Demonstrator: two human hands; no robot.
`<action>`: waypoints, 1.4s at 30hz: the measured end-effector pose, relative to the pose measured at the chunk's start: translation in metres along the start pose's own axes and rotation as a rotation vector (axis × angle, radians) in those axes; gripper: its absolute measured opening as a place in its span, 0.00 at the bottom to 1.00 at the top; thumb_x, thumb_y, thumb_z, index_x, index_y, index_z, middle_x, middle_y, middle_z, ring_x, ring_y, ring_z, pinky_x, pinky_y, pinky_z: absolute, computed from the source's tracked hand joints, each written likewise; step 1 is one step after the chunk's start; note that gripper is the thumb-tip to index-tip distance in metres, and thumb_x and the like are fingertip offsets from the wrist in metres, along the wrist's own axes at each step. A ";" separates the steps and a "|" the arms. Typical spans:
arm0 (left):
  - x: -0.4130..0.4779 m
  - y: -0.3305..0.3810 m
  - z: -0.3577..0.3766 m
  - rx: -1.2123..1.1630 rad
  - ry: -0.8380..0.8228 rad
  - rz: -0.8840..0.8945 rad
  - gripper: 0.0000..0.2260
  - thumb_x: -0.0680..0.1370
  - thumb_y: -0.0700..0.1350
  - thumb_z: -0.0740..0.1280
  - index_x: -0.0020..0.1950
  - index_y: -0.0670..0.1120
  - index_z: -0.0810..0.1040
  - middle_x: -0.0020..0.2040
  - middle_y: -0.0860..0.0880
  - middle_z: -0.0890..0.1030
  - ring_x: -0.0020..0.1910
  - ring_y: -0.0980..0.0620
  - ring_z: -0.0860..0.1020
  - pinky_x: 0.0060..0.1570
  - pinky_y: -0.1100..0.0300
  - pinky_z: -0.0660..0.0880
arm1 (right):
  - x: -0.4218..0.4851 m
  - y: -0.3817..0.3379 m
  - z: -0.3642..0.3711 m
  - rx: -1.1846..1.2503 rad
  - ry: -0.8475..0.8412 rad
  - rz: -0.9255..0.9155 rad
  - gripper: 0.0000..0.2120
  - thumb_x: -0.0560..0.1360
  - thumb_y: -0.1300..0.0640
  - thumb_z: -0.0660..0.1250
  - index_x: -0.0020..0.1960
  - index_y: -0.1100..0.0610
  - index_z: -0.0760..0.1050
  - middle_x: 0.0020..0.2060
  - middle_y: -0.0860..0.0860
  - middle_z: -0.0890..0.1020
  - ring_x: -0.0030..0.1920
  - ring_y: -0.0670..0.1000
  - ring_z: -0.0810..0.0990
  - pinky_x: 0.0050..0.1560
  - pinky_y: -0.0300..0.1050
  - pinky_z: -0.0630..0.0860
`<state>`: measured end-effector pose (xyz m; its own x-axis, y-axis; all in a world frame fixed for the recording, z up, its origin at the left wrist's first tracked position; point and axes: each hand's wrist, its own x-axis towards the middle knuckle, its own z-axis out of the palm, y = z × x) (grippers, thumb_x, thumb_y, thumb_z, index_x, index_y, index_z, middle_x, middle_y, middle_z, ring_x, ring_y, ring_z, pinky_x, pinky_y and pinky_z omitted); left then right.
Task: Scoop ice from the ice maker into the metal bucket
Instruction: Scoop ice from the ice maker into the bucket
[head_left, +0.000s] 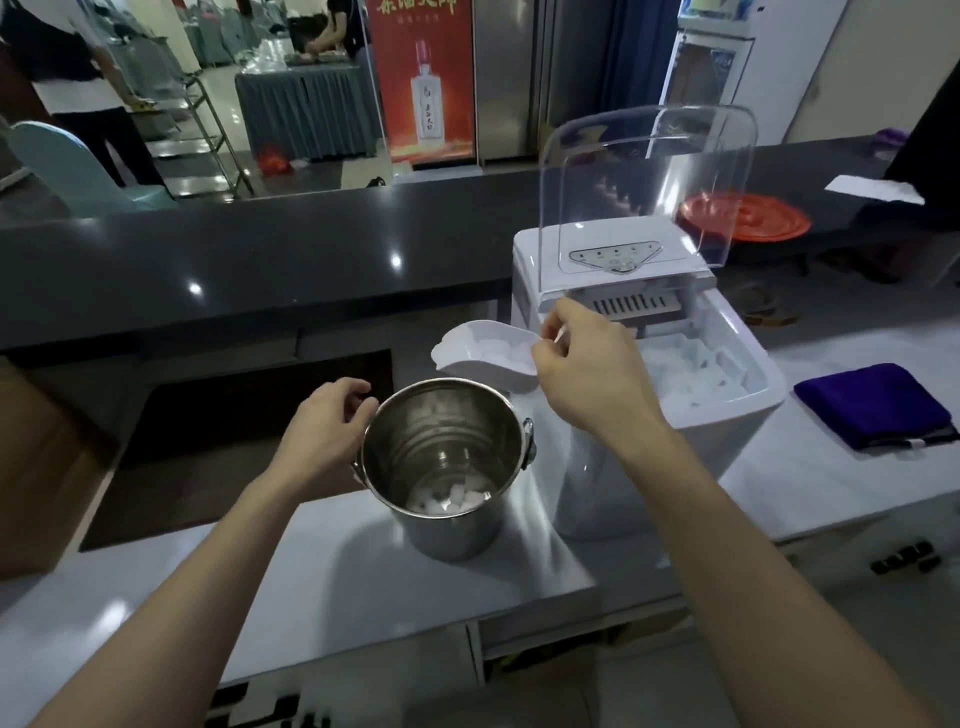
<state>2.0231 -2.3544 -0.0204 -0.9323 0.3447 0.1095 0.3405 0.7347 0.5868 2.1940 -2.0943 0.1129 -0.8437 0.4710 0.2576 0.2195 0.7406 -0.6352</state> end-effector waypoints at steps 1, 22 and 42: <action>0.000 -0.004 0.001 0.001 -0.032 0.003 0.14 0.85 0.55 0.67 0.68 0.53 0.81 0.55 0.55 0.83 0.54 0.54 0.81 0.53 0.56 0.76 | -0.004 -0.002 0.007 0.000 0.001 0.015 0.03 0.80 0.56 0.63 0.48 0.53 0.74 0.41 0.52 0.82 0.45 0.58 0.79 0.48 0.56 0.79; -0.009 -0.002 0.012 -0.229 -0.021 0.151 0.07 0.85 0.49 0.68 0.57 0.55 0.86 0.40 0.56 0.84 0.42 0.56 0.82 0.43 0.59 0.77 | -0.044 0.003 0.104 -0.089 -0.034 0.210 0.03 0.78 0.59 0.61 0.46 0.55 0.72 0.36 0.52 0.78 0.37 0.52 0.74 0.34 0.49 0.68; -0.023 0.005 0.002 -0.315 -0.032 0.206 0.08 0.86 0.47 0.66 0.61 0.52 0.85 0.48 0.57 0.84 0.50 0.63 0.80 0.44 0.68 0.76 | -0.040 -0.006 0.147 -0.209 -0.129 0.129 0.03 0.80 0.58 0.64 0.47 0.54 0.74 0.36 0.50 0.78 0.37 0.53 0.76 0.38 0.48 0.69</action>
<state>2.0462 -2.3574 -0.0222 -0.8421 0.4884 0.2288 0.4618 0.4337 0.7737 2.1541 -2.1880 -0.0012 -0.8546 0.5129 0.0808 0.4144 0.7675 -0.4891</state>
